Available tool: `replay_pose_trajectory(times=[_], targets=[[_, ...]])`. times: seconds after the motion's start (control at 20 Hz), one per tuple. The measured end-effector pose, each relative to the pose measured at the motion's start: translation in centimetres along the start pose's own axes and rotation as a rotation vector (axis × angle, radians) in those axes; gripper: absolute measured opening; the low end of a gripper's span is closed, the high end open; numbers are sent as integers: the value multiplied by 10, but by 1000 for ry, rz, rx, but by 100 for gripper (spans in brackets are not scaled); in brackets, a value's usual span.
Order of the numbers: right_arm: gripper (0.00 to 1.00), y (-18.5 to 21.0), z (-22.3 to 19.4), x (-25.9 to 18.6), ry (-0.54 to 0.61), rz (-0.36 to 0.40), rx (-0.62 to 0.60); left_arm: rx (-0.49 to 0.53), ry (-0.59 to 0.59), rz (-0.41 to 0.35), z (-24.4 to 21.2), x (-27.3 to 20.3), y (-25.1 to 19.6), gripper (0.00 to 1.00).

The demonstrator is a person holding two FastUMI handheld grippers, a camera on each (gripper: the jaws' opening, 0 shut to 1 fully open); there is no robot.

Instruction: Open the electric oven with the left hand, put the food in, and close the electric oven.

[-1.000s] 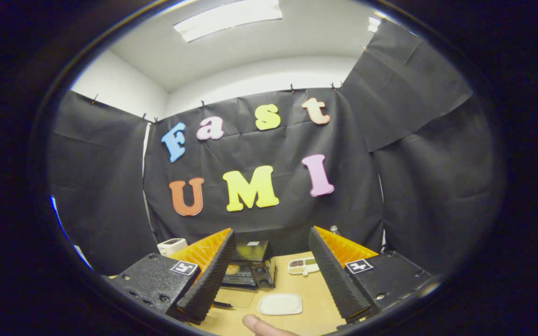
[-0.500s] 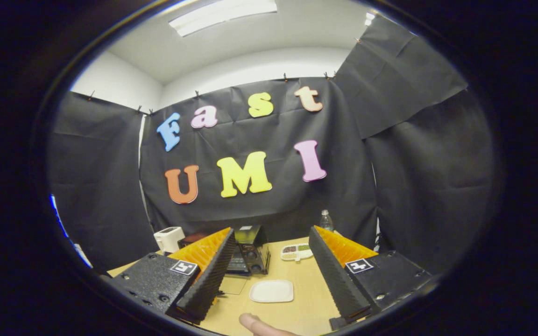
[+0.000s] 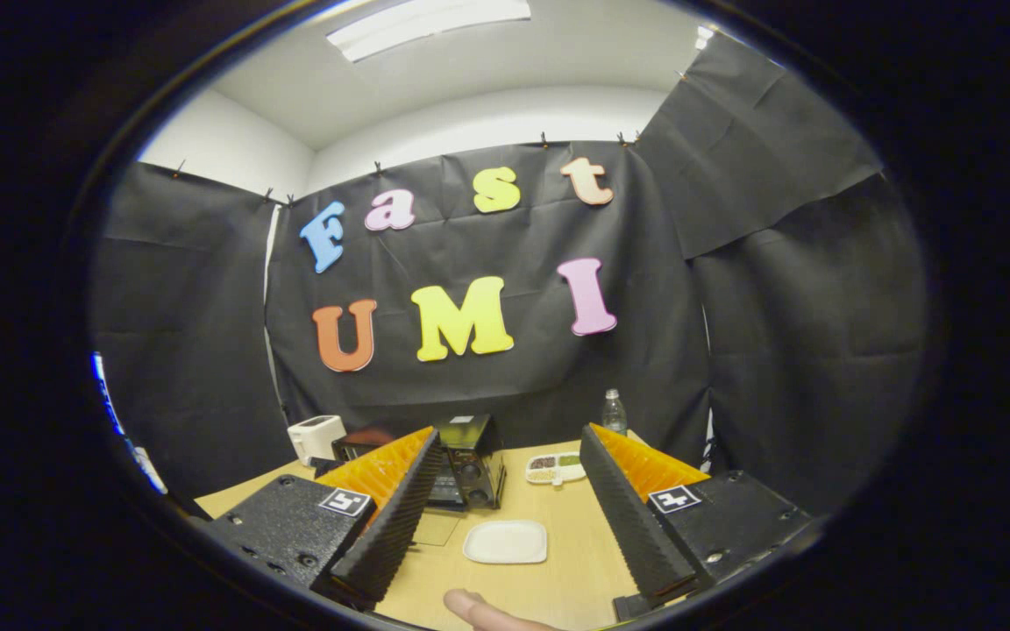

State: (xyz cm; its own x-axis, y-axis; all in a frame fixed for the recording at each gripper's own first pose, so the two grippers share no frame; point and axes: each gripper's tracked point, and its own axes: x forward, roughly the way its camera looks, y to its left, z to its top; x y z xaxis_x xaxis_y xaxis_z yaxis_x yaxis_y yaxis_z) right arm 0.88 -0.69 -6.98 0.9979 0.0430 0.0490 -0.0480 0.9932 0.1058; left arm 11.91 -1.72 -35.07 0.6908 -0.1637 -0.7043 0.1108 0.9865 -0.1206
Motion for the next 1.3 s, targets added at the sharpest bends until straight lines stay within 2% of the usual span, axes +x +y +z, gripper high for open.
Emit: replay_pose_trajectory(times=[0.5, 0.7, 0.8, 0.85, 0.9, 1.0, 1.05, 1.1, 1.3], targets=[[96, -1, -10, 3, 20, 3, -7, -25, -97, -9, 40, -28, -4, 93], [96, -5, -13, 3, 25, -2, -2, 7, -205, -13, 78, -38, -5, 94], [96, -7, -14, 4, 28, -6, 2, 5, -261, 15, 98, -36, 5, 96], [96, -7, -16, 4, 30, -6, 3, -1, -267, 30, 106, -33, 10, 90], [96, -7, -17, 5, 33, -7, 2, -12, -275, 32, 115, -30, 14, 96], [96, -9, -18, 5, 35, -11, 0, -38, -304, 16, 136, -24, 19, 93], [96, -9, -19, 6, 37, -11, -2, -54, -320, 15, 144, -23, 22, 84], [96, -9, -21, 6, 41, -11, -3, -68, -342, 28, 153, -23, 29, 94], [96, -8, -29, 8, 60, -9, -4, -113, -380, 29, 166, -38, 42, 93]])
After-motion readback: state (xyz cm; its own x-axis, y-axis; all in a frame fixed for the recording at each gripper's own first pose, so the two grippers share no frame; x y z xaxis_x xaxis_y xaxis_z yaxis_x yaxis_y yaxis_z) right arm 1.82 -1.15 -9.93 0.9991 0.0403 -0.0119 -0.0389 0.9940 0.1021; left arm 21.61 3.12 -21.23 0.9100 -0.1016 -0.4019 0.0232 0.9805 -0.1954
